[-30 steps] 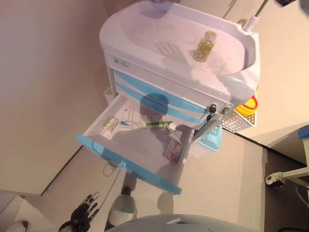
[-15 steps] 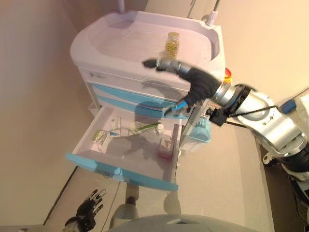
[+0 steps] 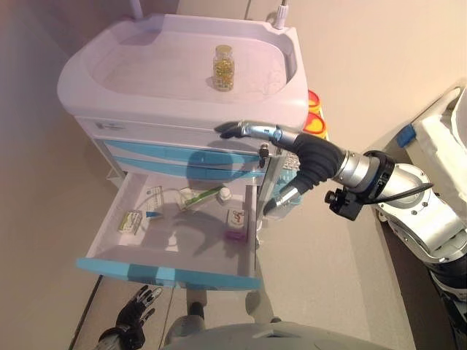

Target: Open the drawer and pick up the medicine

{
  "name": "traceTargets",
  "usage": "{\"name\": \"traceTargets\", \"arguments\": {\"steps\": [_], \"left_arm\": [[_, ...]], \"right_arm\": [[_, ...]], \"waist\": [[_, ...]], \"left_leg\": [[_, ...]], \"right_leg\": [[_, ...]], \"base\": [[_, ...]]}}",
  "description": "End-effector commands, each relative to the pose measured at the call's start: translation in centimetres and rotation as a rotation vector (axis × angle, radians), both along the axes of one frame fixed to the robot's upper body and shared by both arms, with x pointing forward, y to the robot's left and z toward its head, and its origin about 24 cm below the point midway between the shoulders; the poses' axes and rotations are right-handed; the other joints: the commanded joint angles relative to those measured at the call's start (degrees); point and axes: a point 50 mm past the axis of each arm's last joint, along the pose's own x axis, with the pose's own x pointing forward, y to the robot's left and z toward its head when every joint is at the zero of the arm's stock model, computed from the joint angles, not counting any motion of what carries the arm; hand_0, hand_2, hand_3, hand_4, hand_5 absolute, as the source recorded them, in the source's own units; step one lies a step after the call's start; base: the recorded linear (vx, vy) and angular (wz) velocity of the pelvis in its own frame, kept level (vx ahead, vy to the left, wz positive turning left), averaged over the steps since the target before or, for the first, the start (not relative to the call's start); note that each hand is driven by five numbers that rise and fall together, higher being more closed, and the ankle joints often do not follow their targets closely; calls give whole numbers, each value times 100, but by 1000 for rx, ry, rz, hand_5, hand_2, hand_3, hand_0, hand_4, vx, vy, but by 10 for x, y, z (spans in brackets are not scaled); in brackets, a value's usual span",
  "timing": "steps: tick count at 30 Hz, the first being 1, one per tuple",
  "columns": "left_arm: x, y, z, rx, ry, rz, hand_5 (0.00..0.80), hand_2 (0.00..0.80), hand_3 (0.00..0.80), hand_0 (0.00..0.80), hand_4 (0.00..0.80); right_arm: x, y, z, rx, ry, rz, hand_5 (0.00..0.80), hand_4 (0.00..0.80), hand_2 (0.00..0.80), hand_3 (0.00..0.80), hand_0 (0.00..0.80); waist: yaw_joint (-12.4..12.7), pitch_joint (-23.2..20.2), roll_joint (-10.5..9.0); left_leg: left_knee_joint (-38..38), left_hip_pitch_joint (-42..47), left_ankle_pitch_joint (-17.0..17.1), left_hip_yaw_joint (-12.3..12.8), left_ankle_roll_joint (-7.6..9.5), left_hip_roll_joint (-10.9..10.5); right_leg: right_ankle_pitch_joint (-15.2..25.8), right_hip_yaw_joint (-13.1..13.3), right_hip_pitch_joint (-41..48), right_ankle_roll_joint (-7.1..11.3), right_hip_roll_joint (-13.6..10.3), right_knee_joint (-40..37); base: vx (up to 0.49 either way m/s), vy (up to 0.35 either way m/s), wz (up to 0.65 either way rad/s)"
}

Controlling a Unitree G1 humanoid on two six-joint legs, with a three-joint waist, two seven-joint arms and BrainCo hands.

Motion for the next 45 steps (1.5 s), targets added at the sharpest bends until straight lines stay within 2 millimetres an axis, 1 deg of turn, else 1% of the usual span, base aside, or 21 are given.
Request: {"name": "traceTargets", "arguments": {"steps": [1, 2, 5, 7, 9, 10, 12, 13, 15, 16, 18, 19, 20, 22, 25, 30, 35, 38, 41, 43, 45], "left_arm": [[10, 0, 3, 70, -18, -157, 0, 0, 0, 0, 0], [13, -1, 4, 84, -17, -181, 0, 0, 0, 0, 0], [24, -4, 6, 160, -4, -333, 0, 0, 0, 0, 0], [33, -6, 7, 261, 14, -484, 0, 0, 0, 0, 0], [38, -6, 7, 331, 30, -585, 0, 0, 0, 0, 0], [42, -6, 7, 397, 54, -675, 0, 0, 0, 0, 0], [51, -6, 8, 470, 66, -774, 0, 0, 0, 0, 0], [56, -7, 9, 526, 64, -846, 0, 0, 0, 0, 0], [68, -8, 13, 598, 53, -920, 0, 0, 0, 0, 0], [78, -9, 16, 633, 32, -944, 0, 0, 0, 0, 0], [88, -11, 19, 653, 12, -942, 0, 0, 0, 0, 0], [95, -12, 22, 662, -7, -933, 0, 0, 0, 0, 0], [102, -14, 25, 682, -26, -920, 0, 0, 0, 0, 0], [113, -13, 31, 701, -67, -879, 0, 0, 0, 0, 0], [131, -10, 42, 721, -116, -806, 0, 0, 0, 0, 0], [149, 1, 58, 737, -191, -686, 0, 0, 0, 0, 0], [167, 19, 84, 711, -338, -467, 0, 0, 0, 0, 0], [181, 29, 104, 677, -433, -375, 0, 0, 0, 0, 0], [192, 39, 121, 676, -487, -335, 0, 0, 0, 0, 0], [202, 50, 140, 678, -536, -315, 0, 0, 0, 0, 0], [212, 62, 161, 738, -559, -319, 0, 0, 0, 0, 0]], "right_arm": [[-21, 7, 3, -29, 65, 162, 0, 0, 0, 0, 0], [-21, 8, -3, -45, 109, 177, 0, 0, 0, 0, 0], [-21, 14, -29, -87, 331, 250, 0, 0, 0, 0, 0], [-22, 18, -48, -92, 501, 310, 0, 0, 0, 0, 0], [-25, 21, -59, -85, 615, 357, 0, 0, 0, 0, 0], [-28, 25, -70, -69, 727, 421, 0, 0, 0, 0, 0], [-34, 32, -86, -47, 843, 484, 0, 0, 0, 0, 0], [-38, 36, -95, -23, 938, 514, 0, 0, 0, 0, 0], [-44, 45, -117, 14, 1064, 528, 0, 0, 0, 0, 0], [-44, 48, -132, 42, 1120, 497, 0, 0, 0, 0, 0], [-46, 52, -148, 71, 1178, 454, 0, 0, 0, 0, 0], [-48, 52, -162, 85, 1225, 417, 0, 0, 0, 0, 0], [-50, 51, -174, 104, 1267, 378, 0, 0, 0, 0, 0], [-52, 45, -188, 111, 1289, 319, 0, 0, 0, 0, 0], [-56, 35, -196, 117, 1310, 303, 0, 0, 0, 0, 0], [-60, 22, -195, 143, 1342, 347, 0, 0, 0, 0, 0], [-63, 11, -204, 182, 1398, 323, 0, 0, 0, 0, 0], [-63, 1, -216, 201, 1433, 278, 0, 0, 0, 0, 0], [-60, -12, -229, 209, 1444, 204, 0, 0, 0, 0, 0], [-58, -23, -238, 217, 1444, 133, 0, 0, 0, 0, 0], [-54, -33, -243, 236, 1437, 76, 0, 0, 0, 0, 0]], "waist": [[89, 62, 69], [71, 71, 66], [-5, 124, 52], [-76, 185, 62], [-134, 227, 76], [-194, 269, 95], [-271, 326, 130], [-318, 354, 155], [-396, 412, 217], [-453, 450, 269], [-508, 501, 315], [-556, 556, 362], [-616, 616, 403], [-721, 728, 450], [-869, 891, 478], [-1045, 1077, 459], [-1201, 1279, 434], [-1254, 1424, 411], [-1311, 1606, 381], [-1358, 1772, 331], [-1404, 1932, 277]], "left_leg": [[452, 73, -735, -187, 98, 96], [467, 76, -742, -178, 102, 98], [530, 64, -758, -136, 114, 115], [582, 52, -768, -111, 120, 123], [628, 43, -779, -82, 120, 129], [674, 36, -794, -58, 128, 134], [757, 26, -824, -18, 130, 140], [807, 23, -840, 0, 133, 141], [915, 8, -883, 37, 141, 140], [966, -7, -884, 61, 140, 140], [1032, -43, -898, 87, 144, 144], [1070, -79, -901, 106, 145, 148], [1107, -121, -910, 128, 146, 143], [1178, -201, -927, 177, 142, 128], [1267, -297, -952, 261, 142, 109], [1371, -419, -957, 387, 126, 87], [1562, -616, -983, 479, 126, 58], [1714, -793, -996, 507, 117, 56], [1892, -979, -1034, 529, 120, 75], [2074, -1197, -1054, 569, 124, 102], [2233, -1395, -1058, 605, 130, 151]], "right_leg": [[571, -123, -489, 73, -134, 194], [564, -99, -500, 71, -129, 214], [553, -7, -563, 74, -115, 276], [554, 69, -600, 74, -98, 300], [551, 130, -628, 80, -89, 320], [545, 194, -660, 87, -83, 344], [532, 268, -701, 104, -77, 385], [528, 311, -719, 111, -78, 407], [508, 403, -752, 133, -85, 450], [506, 442, -781, 143, -93, 479], [497, 486, -827, 151, -109, 516], [492, 506, -870, 151, -123, 546], [495, 537, -920, 152, -136, 563], [510, 593, -1009, 151, -156, 585], [527, 689, -1136, 143, -178, 638], [584, 799, -1279, 142, -192, 657], [631, 931, -1522, 128, -199, 727], [669, 980, -1704, 108, -191, 798], [716, 1024, -1868, 85, -167, 836], [782, 1076, -2061, 55, -123, 872], [852, 1108, -2247, 30, -75, 921]], "base": [[0, 0, 0], [0, 0, 0], [4, -16, -5], [2, -13, -15], [-1, 2, -7], [-3, 15, -12], [7, 21, -24], [30, 38, -21], [33, 65, -20], [23, 76, -23], [1, 73, -15], [-39, 99, -22], [-68, 120, -24], [-79, 108, -14], [-75, 92, -17], [-45, 63, -15], [-45, 63, -21], [-64, 39, -7], [-77, 28, -6], [-114, 12, -8], [-117, 5, -5]]}}
